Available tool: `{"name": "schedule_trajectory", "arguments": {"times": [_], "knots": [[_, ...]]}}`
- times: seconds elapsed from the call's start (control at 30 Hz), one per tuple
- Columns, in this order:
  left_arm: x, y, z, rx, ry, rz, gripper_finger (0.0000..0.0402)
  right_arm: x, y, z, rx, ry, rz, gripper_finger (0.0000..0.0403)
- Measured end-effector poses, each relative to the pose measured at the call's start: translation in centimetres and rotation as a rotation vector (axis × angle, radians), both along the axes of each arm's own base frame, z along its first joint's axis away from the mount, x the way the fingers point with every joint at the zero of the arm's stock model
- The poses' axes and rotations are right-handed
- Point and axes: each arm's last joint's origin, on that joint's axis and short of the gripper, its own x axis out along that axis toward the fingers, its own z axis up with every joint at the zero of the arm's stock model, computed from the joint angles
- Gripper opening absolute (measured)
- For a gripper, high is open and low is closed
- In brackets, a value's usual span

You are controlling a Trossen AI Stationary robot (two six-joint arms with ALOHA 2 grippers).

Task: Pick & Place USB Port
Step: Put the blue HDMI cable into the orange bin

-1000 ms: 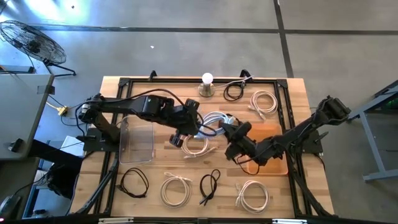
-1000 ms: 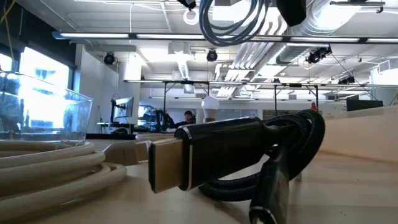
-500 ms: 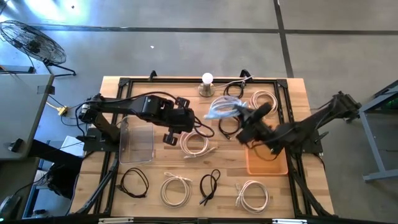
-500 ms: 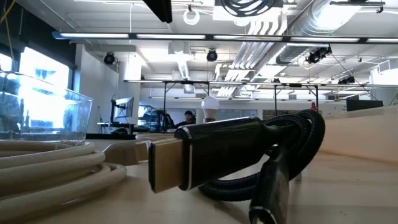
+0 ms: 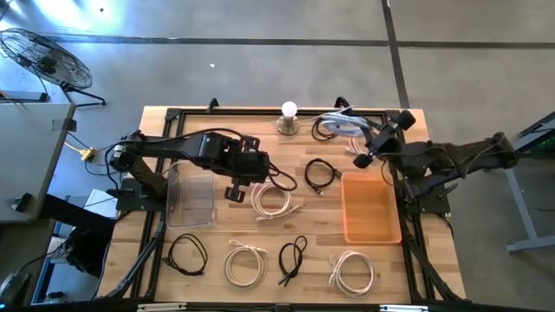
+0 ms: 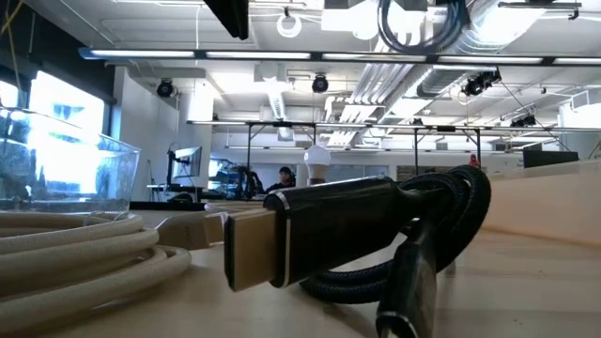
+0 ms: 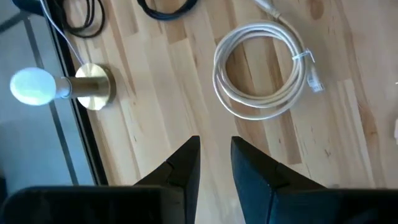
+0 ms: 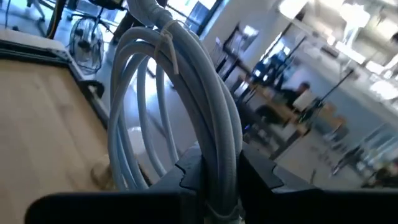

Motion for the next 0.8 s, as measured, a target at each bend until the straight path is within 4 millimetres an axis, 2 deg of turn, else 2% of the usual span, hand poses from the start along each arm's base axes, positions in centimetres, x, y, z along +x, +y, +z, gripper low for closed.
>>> {"name": "schedule_trajectory", "arguments": {"times": [0.13,0.33,0.63,0.8], "knots": [[-0.1,0.0,-0.1,-0.001,0.01,0.016,0.0087,-0.9,0.0,-0.9,0.138,-0.01,0.038,0.0051],[-0.1,0.0,-0.1,-0.005,0.007,0.029,0.0087,-1.2,0.1,-1.4,0.333,0.054,0.088,0.0051],[-0.2,0.0,-0.1,-0.016,0.011,0.045,0.0087,-0.2,1.0,-1.1,0.606,0.3,0.083,0.0051],[-0.2,0.0,-0.1,-0.013,0.012,0.046,0.0087,0.4,1.4,-0.5,0.698,0.439,0.031,0.0051]]}}
